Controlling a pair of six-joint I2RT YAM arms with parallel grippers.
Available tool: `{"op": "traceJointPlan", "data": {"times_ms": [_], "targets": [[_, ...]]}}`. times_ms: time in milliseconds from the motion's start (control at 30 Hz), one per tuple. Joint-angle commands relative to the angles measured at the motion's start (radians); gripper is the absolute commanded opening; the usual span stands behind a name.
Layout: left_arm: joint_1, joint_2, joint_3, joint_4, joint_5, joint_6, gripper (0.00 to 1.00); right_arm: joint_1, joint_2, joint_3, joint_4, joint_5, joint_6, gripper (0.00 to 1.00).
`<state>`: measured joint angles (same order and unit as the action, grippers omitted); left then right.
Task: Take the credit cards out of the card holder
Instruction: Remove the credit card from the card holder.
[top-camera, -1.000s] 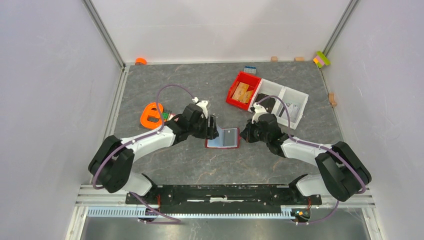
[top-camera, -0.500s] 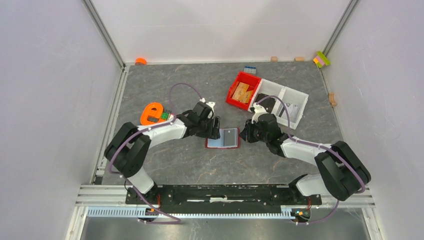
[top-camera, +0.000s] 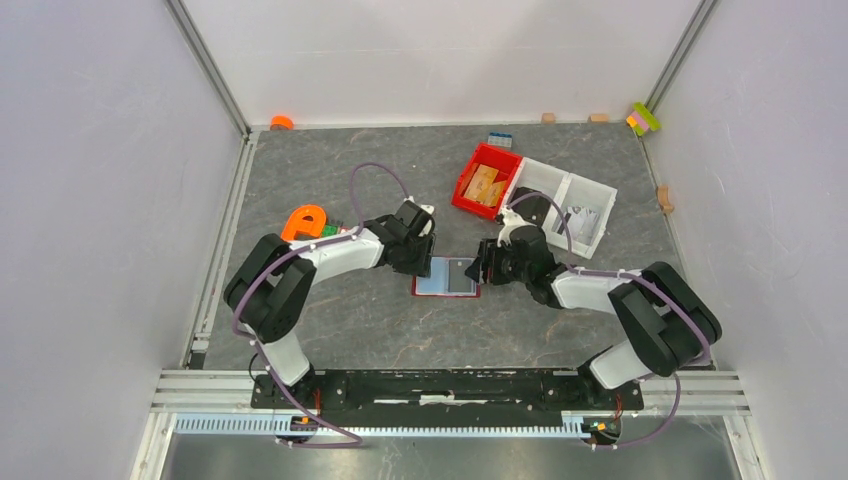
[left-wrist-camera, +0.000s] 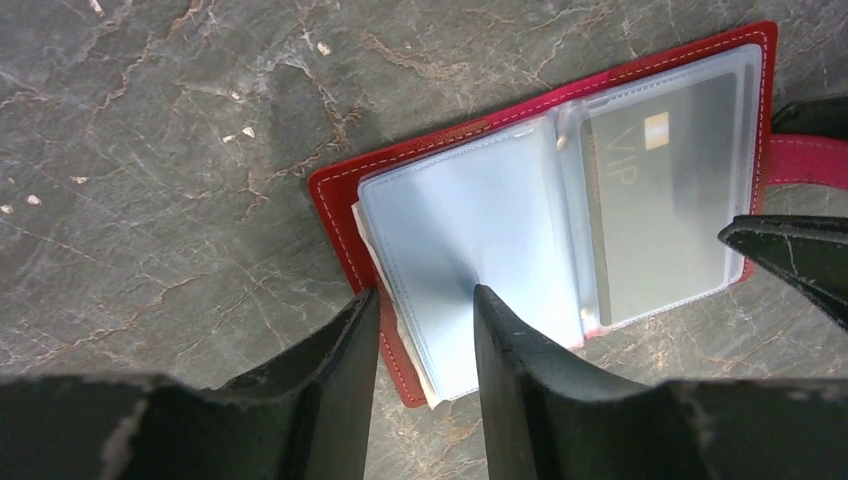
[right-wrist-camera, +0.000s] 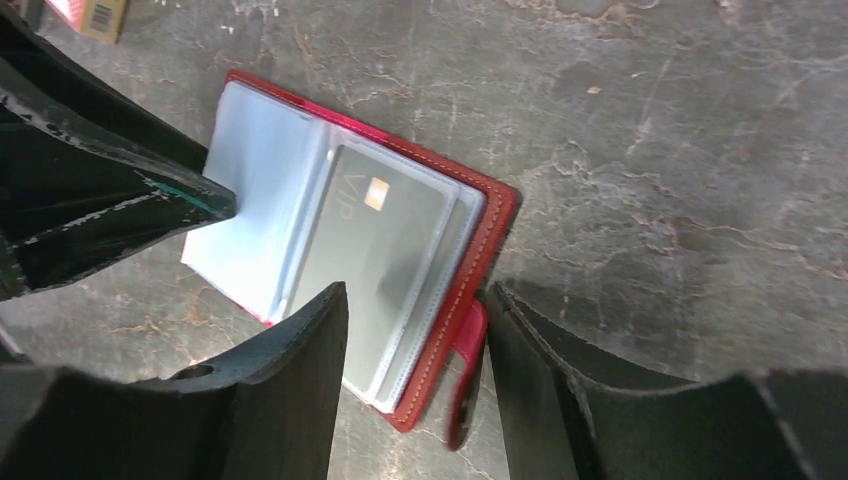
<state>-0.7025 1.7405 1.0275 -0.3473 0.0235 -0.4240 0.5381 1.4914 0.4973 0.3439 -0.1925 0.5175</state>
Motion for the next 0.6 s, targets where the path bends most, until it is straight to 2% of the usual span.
{"op": "traceJointPlan", "data": {"times_ms": [0, 233, 333, 467, 567], "targets": [[-0.003, 0.050, 0.014, -0.005, 0.003, 0.034, 0.44, 0.000, 0.045, -0.002, 0.083, -0.109, 0.052, 0.57], [-0.004, 0.129, 0.035, 0.038, 0.110, 0.019, 0.26, -0.002, 0.075, -0.029, 0.221, -0.241, 0.115, 0.47], [-0.004, 0.127, 0.034, 0.040, 0.108, 0.019, 0.20, -0.001, 0.059, -0.037, 0.239, -0.250, 0.119, 0.34], [-0.003, 0.097, 0.025, 0.030, 0.064, 0.023, 0.18, -0.002, 0.023, -0.033, 0.190, -0.208, 0.092, 0.10], [-0.004, 0.053, 0.021, 0.006, 0.003, 0.034, 0.19, -0.001, -0.003, -0.034, 0.173, -0.188, 0.078, 0.01]]}}
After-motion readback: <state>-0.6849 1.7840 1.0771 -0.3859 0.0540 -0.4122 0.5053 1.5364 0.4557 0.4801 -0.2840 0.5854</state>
